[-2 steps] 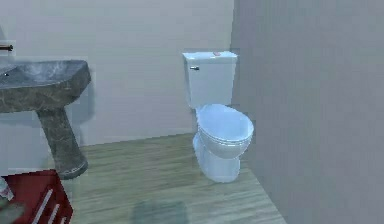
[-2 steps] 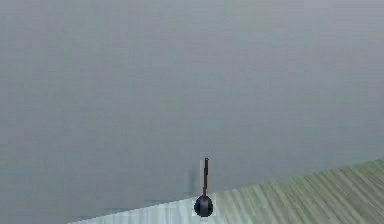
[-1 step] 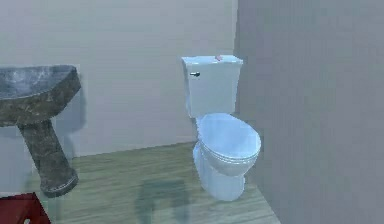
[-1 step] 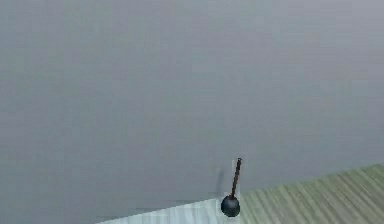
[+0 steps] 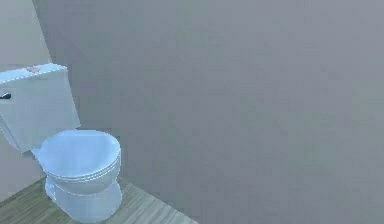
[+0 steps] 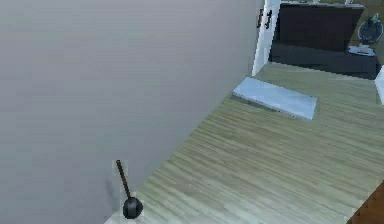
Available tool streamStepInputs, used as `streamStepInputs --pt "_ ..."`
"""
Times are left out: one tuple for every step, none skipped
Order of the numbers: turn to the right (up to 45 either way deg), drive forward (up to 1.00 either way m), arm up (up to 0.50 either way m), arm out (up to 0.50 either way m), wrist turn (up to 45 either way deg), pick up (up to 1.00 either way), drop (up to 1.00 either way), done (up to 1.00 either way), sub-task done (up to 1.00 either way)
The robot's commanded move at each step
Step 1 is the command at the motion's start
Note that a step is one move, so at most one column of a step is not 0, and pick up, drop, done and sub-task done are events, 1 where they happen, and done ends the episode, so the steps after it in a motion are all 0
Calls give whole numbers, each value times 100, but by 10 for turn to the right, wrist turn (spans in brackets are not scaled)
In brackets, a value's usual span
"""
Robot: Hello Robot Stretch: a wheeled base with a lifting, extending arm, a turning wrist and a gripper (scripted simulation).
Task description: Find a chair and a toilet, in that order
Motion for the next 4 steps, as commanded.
streamStepInputs --pt "120 0 0 0 0 0 0 0 0" --pt "0 35 0 0 0 0 0 0 0" --pt "-450 0 0 0 0 0 0 0 0" --pt "-120 0 0 0 0 0 0 0 0"
